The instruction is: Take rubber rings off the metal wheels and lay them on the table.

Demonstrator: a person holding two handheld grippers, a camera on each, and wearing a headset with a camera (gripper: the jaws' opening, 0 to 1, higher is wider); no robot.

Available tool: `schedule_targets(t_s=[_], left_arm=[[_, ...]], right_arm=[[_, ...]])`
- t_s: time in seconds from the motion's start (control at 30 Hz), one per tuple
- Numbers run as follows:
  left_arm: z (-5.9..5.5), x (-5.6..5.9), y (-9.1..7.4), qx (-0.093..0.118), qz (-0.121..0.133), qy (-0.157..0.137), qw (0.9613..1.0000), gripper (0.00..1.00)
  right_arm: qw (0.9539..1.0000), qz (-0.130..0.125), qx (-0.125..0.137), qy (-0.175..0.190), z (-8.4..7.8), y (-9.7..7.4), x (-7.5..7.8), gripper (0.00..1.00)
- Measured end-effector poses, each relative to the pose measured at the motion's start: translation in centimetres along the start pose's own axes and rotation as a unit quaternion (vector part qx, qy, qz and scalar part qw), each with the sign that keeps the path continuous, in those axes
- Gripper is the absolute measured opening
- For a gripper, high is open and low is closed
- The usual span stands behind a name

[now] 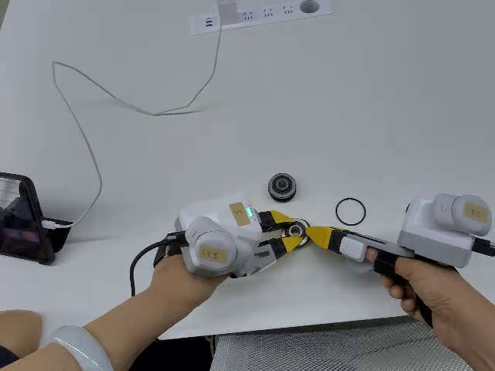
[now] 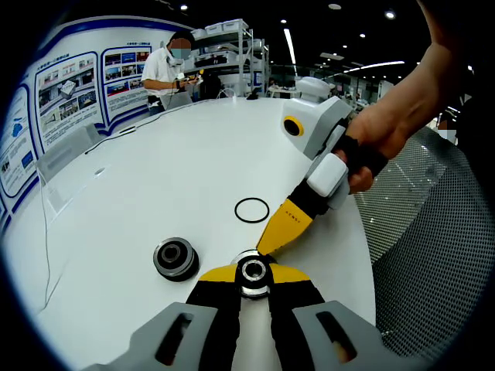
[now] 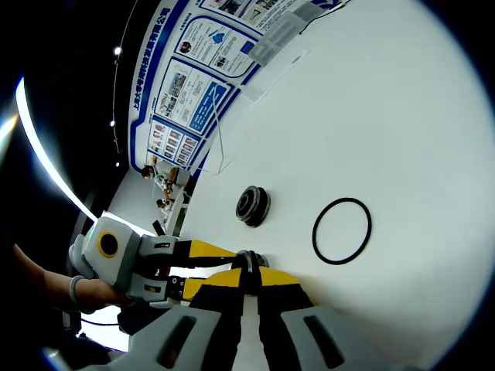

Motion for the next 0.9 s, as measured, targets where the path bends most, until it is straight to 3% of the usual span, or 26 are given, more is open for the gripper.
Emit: schedule_targets(t_s=[0.9], left_arm=[[0.05,-0.01,0.09,0.0,0.001,-0.001,1.0,0.13]], right_arm=[[0.9988,-0.021,-0.008,-0.043,0.45,-0.08,0.08,0.02]])
Point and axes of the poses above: the centre of the closed fingertips' face, and the gripper's own axes: y roughly forward along the fingers, x roughly to its right, z roughly out of its top, the point moved 8 cm from there along -y, roughly backward along the fingers, and after that the axes turned 7 degrees about -x, right-handed, at the moved point
